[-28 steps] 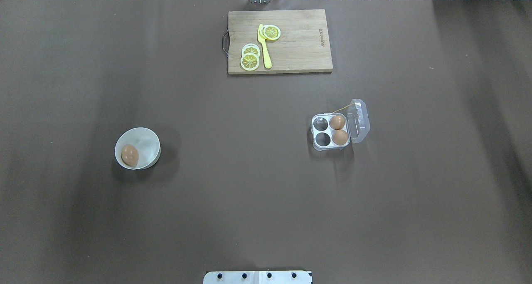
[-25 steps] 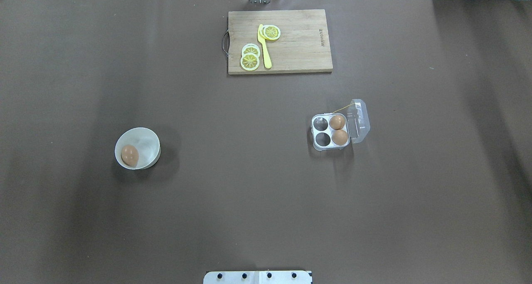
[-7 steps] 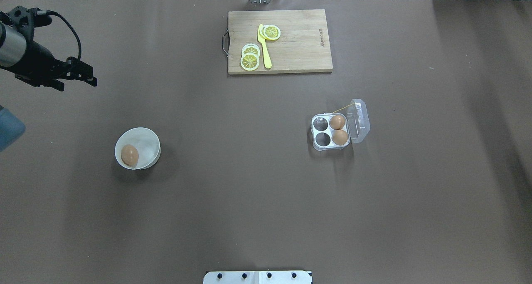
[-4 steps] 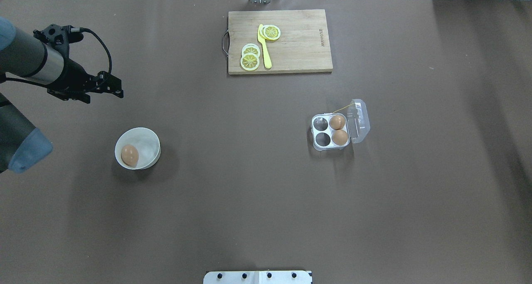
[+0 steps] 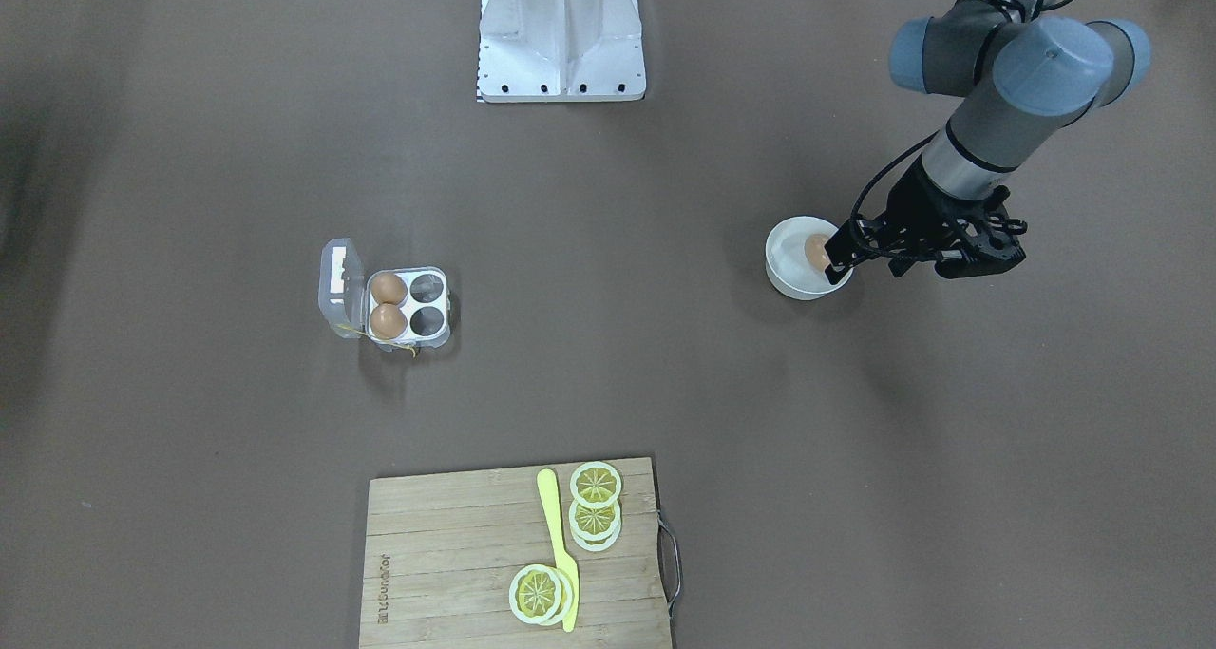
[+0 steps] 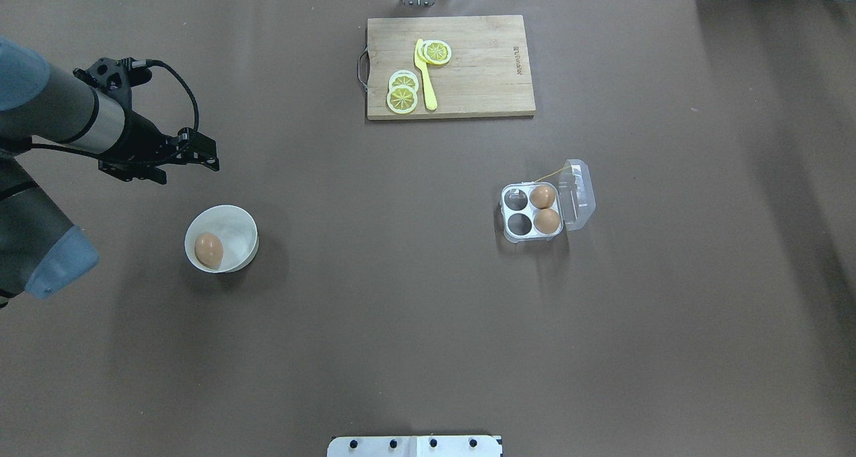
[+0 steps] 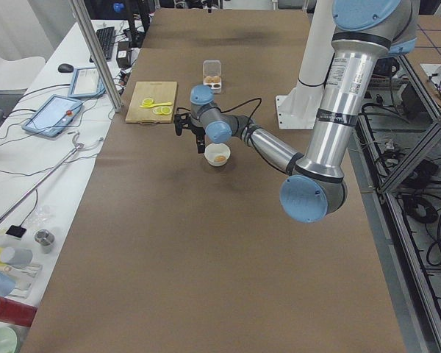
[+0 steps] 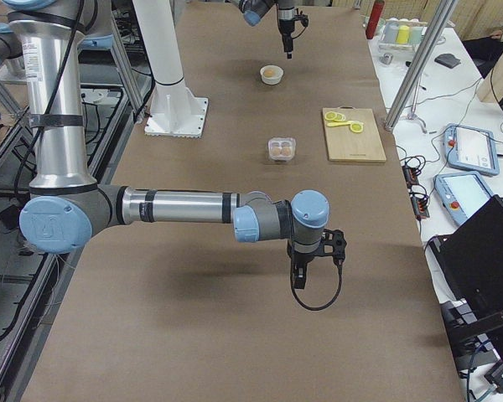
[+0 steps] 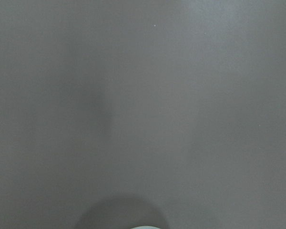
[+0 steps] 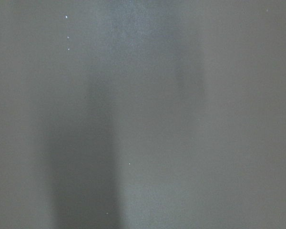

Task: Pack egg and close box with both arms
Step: 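Move the left gripper over the white bowl holding the brown egg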

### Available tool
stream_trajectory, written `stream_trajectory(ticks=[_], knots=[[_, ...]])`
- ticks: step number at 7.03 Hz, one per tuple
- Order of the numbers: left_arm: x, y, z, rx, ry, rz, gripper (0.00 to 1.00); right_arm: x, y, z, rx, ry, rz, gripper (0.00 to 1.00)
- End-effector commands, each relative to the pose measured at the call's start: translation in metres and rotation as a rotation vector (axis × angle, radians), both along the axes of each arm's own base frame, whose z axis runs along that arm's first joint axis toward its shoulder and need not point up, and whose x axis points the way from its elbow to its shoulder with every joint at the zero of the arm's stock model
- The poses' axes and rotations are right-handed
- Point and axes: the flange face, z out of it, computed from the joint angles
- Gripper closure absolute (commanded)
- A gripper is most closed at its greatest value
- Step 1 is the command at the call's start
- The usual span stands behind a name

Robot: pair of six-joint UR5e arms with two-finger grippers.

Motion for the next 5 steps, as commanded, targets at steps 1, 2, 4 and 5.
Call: stream_trajectory(ticks=[1, 2, 4, 5], knots=[[0.005, 0.009, 0.017, -0.028, -0.024, 0.013, 0.03, 0.001, 0.01, 0.011, -0.023, 0.001, 0.001, 0.0], [0.015, 0.019, 0.024, -0.063, -0.03, 0.013, 0.03, 0.001, 0.012, 0.009, -0.02, -0.001, 0.002, 0.0], [0.044, 0.036, 0.022, -0.074, -0.047, 0.009, 0.03, 0.001, 0.008, 0.005, -0.01, 0.0, 0.002, 0.0], [0.058, 0.045, 0.019, -0.092, -0.045, 0.007, 0.03, 0.0, 0.008, 0.002, -0.005, -0.002, 0.001, 0.0]])
